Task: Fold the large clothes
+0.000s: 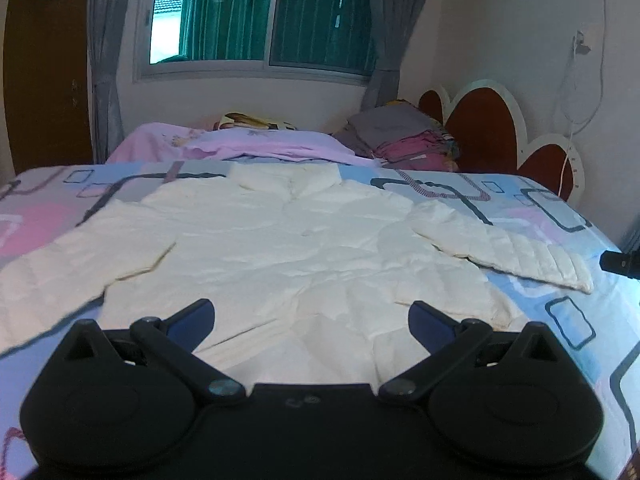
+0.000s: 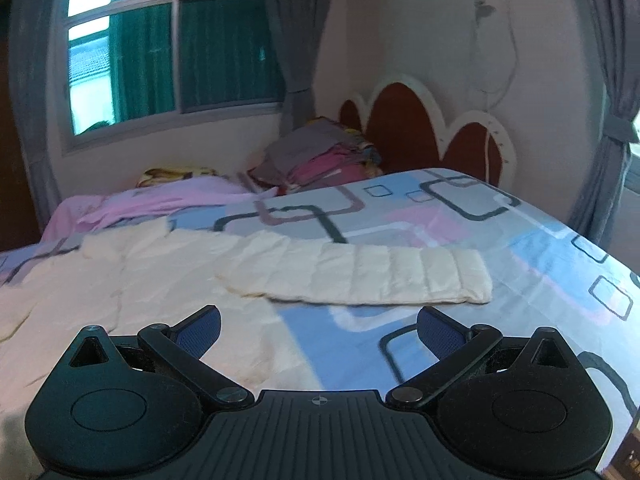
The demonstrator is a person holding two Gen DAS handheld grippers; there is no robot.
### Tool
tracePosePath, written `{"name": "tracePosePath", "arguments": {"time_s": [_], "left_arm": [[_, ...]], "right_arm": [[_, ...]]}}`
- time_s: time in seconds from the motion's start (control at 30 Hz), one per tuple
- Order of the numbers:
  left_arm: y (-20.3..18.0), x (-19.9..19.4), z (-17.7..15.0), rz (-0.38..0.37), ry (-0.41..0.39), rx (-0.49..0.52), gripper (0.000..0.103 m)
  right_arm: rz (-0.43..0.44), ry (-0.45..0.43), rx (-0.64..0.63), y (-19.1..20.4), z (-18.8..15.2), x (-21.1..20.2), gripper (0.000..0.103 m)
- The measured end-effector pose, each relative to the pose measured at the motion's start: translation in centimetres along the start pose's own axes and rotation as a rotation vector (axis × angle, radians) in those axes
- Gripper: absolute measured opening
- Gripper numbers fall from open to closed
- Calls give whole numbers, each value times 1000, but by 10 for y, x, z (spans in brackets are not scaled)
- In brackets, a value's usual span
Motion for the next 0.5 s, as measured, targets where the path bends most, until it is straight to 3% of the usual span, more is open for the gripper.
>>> {"name": "tracePosePath", "arguments": {"time_s": [0.13, 0.27, 0.37, 0.4, 0.43, 0.5], "left_arm": [[-8, 25, 5, -72, 28, -11, 103], [-12, 52, 14, -36, 40, -23, 102], [-18, 75, 22, -44, 48, -21, 96], [-20, 83, 25, -27, 57, -8, 96], [-23, 91, 27, -11, 65, 12, 96], [-28, 106, 31, 11, 73, 35, 96]], "right_arm": [[-14, 2, 70, -27, 10, 33, 103], [-41, 3, 162, -62, 22, 71, 102], [-62, 10, 214, -89, 28, 98, 102], [-70, 14, 225, -97, 28, 106, 92], [-79, 34, 241, -107, 28, 119, 70], [-87, 63, 306, -128, 25, 139, 65]]}}
Point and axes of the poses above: each gripper's, at about its wrist camera, not at the fingertips, and x roughly the way its jaws point, y to its left, z to its top, the point moved 5 cm from there along x, roughly the way its jaws point, and after that the axes turned 9 degrees about x, right-handed, at the moved point
